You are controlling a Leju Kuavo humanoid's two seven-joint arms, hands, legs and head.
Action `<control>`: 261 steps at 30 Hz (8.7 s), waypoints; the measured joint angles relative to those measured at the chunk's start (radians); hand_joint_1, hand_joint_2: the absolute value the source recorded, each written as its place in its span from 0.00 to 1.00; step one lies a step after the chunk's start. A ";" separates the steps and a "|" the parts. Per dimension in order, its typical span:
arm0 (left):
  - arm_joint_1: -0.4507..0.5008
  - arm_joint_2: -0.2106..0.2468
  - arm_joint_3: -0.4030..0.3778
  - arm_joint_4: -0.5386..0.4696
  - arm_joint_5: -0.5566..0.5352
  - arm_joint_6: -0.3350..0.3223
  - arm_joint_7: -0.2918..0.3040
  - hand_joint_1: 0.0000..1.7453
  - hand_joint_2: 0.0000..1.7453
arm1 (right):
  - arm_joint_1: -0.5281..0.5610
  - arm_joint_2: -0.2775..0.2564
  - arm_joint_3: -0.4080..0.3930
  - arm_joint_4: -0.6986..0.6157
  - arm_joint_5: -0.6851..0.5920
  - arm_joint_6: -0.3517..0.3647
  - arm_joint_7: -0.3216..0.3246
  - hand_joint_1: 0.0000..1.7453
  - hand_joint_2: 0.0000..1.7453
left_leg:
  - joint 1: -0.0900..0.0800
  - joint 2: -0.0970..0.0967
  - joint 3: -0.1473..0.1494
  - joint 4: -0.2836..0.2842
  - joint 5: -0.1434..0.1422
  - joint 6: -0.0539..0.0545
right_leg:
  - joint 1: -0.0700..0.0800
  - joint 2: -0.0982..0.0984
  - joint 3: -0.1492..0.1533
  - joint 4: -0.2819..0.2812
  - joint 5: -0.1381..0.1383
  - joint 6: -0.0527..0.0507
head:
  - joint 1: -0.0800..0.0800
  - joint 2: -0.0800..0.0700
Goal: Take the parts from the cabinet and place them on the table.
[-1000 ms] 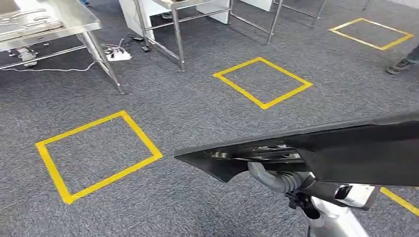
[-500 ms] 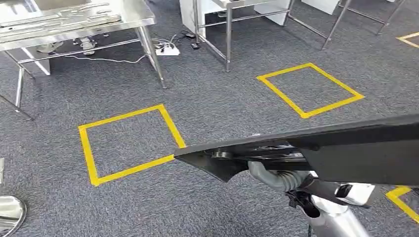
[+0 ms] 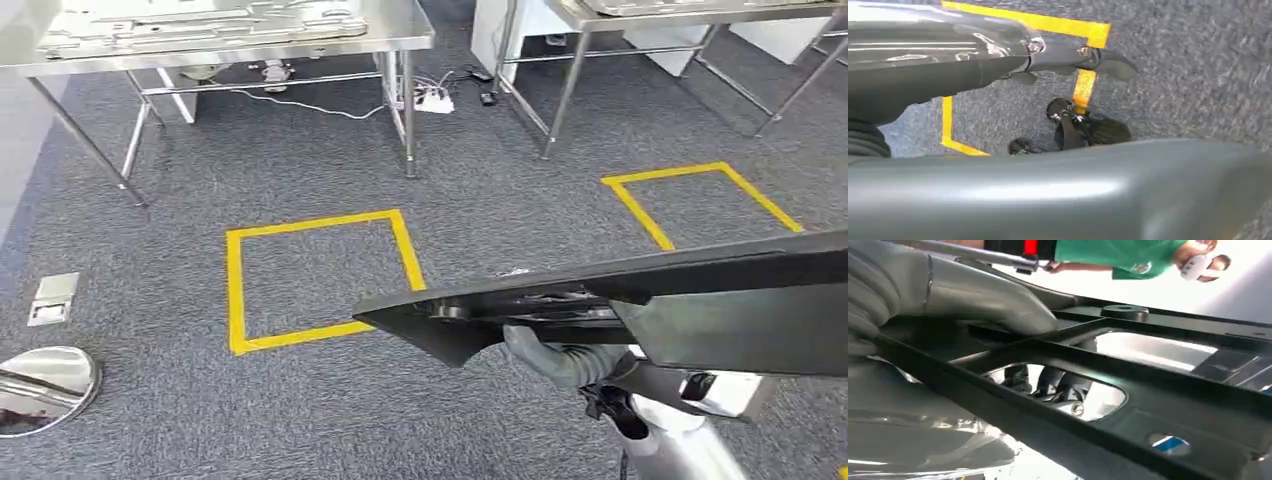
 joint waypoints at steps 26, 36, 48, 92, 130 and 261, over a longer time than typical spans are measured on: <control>-0.004 -0.004 0.001 0.000 0.015 0.012 0.007 0.00 1.00 | -0.014 0.001 -0.024 0.003 0.019 -0.016 0.021 1.00 1.00 | -0.002 0.086 -0.018 -0.007 0.012 0.008 | 0.000 -0.013 0.018 0.073 -0.135 0.001 | -0.005 0.000; -0.003 -0.008 0.003 0.000 0.019 0.010 0.008 0.00 1.00 | -0.007 0.005 -0.024 0.007 0.004 -0.024 0.019 1.00 1.00 | -0.007 0.051 0.008 0.006 -0.021 0.004 | -0.001 -0.004 0.043 -0.136 0.047 -0.003 | -0.005 0.000; -0.005 -0.008 0.004 0.000 0.031 0.009 0.007 0.00 1.00 | -0.014 0.017 -0.024 0.007 -0.006 -0.023 0.020 1.00 1.00 | -0.003 0.051 0.016 -0.006 -0.022 -0.019 | 0.006 -0.004 0.046 -0.134 0.037 -0.016 | -0.005 0.000; -0.004 -0.013 0.006 0.000 0.031 -0.004 0.009 0.00 1.00 | -0.021 0.018 -0.048 -0.002 -0.026 -0.003 0.018 1.00 1.00 | 0.002 0.065 -0.032 0.053 0.012 -0.019 | -0.007 -0.014 0.080 -0.122 0.003 -0.022 | -0.003 0.000; -0.005 -0.017 0.007 0.000 0.032 -0.007 0.004 0.00 1.00 | -0.037 0.015 -0.050 -0.008 -0.028 0.003 0.021 1.00 1.00 | 0.011 0.070 -0.003 0.008 -0.018 -0.011 | -0.009 -0.013 0.081 -0.083 -0.046 0.015 | -0.005 0.000; -0.002 -0.013 0.011 0.000 0.031 0.000 0.005 0.00 1.00 | -0.020 0.039 -0.081 0.030 -0.039 -0.021 0.039 1.00 1.00 | 0.007 0.074 0.078 0.004 -0.081 -0.025 | 0.010 -0.007 -0.022 -0.074 0.064 0.012 | 0.002 0.000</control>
